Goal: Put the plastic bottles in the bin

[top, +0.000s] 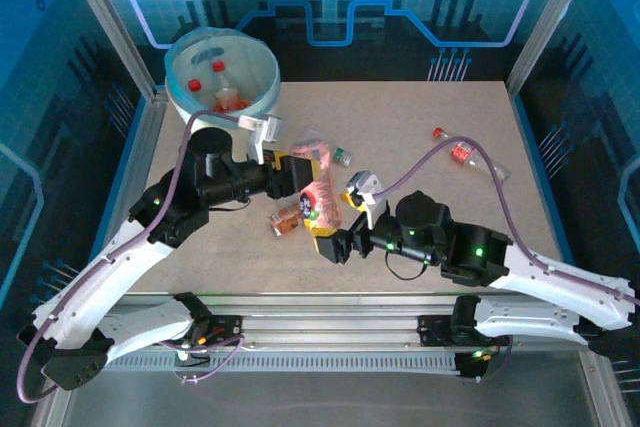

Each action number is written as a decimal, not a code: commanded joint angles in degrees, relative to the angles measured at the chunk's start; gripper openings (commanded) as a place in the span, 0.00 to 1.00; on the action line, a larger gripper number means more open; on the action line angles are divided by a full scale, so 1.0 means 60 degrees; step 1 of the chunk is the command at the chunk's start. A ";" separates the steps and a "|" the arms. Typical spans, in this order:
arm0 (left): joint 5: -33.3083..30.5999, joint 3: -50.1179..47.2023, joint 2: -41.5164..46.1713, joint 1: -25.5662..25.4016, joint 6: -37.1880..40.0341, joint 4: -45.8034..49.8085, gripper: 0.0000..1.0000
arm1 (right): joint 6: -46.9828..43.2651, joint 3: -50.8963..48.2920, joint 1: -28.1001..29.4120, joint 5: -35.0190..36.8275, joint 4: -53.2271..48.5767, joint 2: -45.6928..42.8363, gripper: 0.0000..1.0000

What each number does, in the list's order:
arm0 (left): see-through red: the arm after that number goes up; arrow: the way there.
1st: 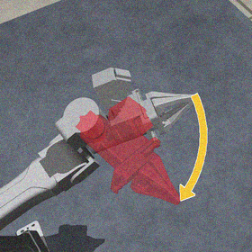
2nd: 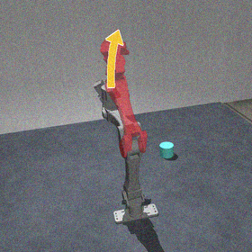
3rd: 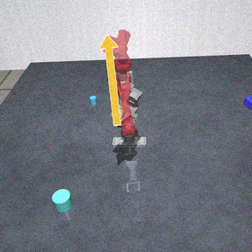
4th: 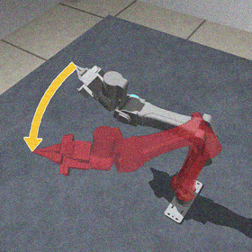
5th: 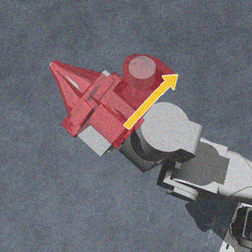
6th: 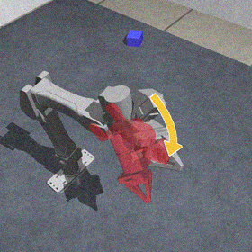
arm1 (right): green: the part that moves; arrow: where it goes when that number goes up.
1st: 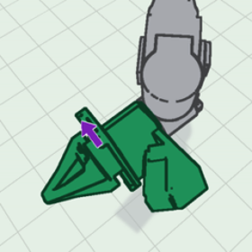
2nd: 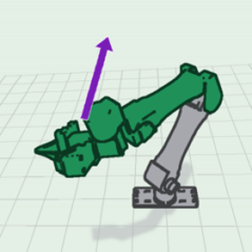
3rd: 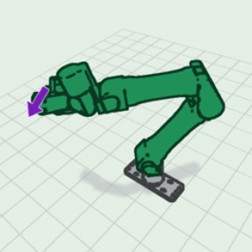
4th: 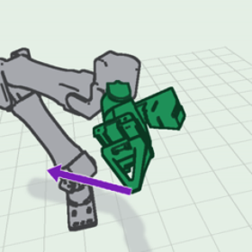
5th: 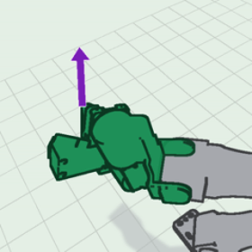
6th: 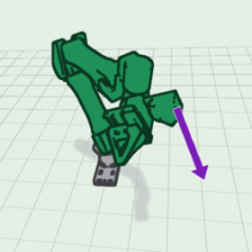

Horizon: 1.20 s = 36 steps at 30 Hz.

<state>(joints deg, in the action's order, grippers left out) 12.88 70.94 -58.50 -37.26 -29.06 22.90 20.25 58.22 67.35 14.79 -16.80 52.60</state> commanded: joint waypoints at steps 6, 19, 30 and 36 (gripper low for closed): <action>-0.3131 0.3526 -0.0809 0.0561 0.3344 0.0401 0.51 | -0.1675 0.3433 -0.0537 0.1406 0.0602 0.1588 1.00; -0.2939 0.7168 -0.4531 0.4358 0.5136 -0.0849 0.50 | -0.2064 0.8970 -0.2539 0.0403 0.1190 0.6682 1.00; -0.2345 0.5955 -0.6347 0.5544 0.4323 -0.2248 0.52 | -0.1824 1.1116 -0.2916 -0.0124 -0.0076 0.8657 1.00; -0.2000 0.4176 -0.6215 0.5954 0.3587 -0.3623 0.67 | -0.1876 1.1212 -0.2948 -0.0401 -0.0252 0.8844 1.00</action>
<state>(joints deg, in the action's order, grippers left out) -1.43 98.48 -96.79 -2.90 -4.47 8.03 9.34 123.46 50.17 13.80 -17.50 104.77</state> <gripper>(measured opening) 0.657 0.998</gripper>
